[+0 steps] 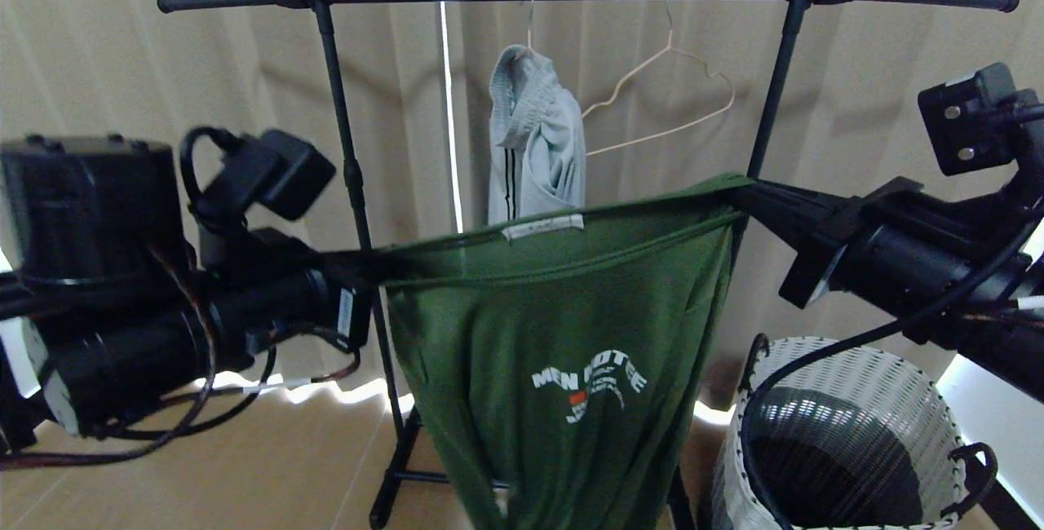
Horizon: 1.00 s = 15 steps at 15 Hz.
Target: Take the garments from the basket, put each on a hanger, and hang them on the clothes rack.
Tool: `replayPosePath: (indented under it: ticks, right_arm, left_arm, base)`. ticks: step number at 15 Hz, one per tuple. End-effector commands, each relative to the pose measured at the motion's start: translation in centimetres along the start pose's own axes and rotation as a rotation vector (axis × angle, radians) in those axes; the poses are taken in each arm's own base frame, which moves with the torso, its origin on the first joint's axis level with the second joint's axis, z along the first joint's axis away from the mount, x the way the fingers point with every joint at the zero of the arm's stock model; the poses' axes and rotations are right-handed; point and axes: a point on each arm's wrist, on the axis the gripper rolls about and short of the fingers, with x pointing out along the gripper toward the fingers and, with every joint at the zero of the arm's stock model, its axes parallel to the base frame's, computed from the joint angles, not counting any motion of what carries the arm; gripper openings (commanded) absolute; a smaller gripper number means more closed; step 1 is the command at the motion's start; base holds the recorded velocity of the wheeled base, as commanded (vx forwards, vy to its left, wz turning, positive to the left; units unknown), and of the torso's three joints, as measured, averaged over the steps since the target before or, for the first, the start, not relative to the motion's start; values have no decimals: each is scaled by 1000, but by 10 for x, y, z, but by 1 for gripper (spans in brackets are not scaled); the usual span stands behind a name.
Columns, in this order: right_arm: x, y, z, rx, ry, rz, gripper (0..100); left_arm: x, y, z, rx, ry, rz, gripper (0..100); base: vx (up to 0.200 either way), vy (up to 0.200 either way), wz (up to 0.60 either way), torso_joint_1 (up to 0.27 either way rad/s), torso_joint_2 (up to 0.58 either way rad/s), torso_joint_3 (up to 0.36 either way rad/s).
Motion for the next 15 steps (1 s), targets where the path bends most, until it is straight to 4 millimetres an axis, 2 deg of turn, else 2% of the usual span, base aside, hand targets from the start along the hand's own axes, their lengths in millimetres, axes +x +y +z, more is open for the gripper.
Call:
replayPosePath:
  ticks: [1,2,4,6,9,12,15]
  right_arm:
    - [13,-19,5,-54,-17,-53,0]
    - [21,-26,7,-84,-23,-71,0]
    - [42,-30,14,-100,-51,-73,0]
    - [55,-30,11,-102,-39,-75,0]
    - [49,-30,2,-98,-11,-79,0]
    - [48,-30,0,-95,-3,-78,0]
    - [37,-29,-2,-93,6,-76,0]
  left_arm:
    - [-20,14,64,-27,-155,40,0]
    - [-20,16,81,-43,-194,40,0]
    - [-19,20,98,-48,-236,52,0]
    - [-24,18,95,-58,-185,27,0]
    - [-29,13,96,-75,-189,-9,0]
    - [-22,8,94,-73,-175,-30,0]
    - [-12,7,89,-72,-147,-33,0]
  base:
    - [0,0,0,0,0,0]
    - [0,0,0,0,0,0]
    - [0,0,0,0,0,0]
    - [0,0,0,0,0,0]
    - [0,0,0,0,0,0]
    - [0,0,0,0,0,0]
    - [0,0,0,0,0,0]
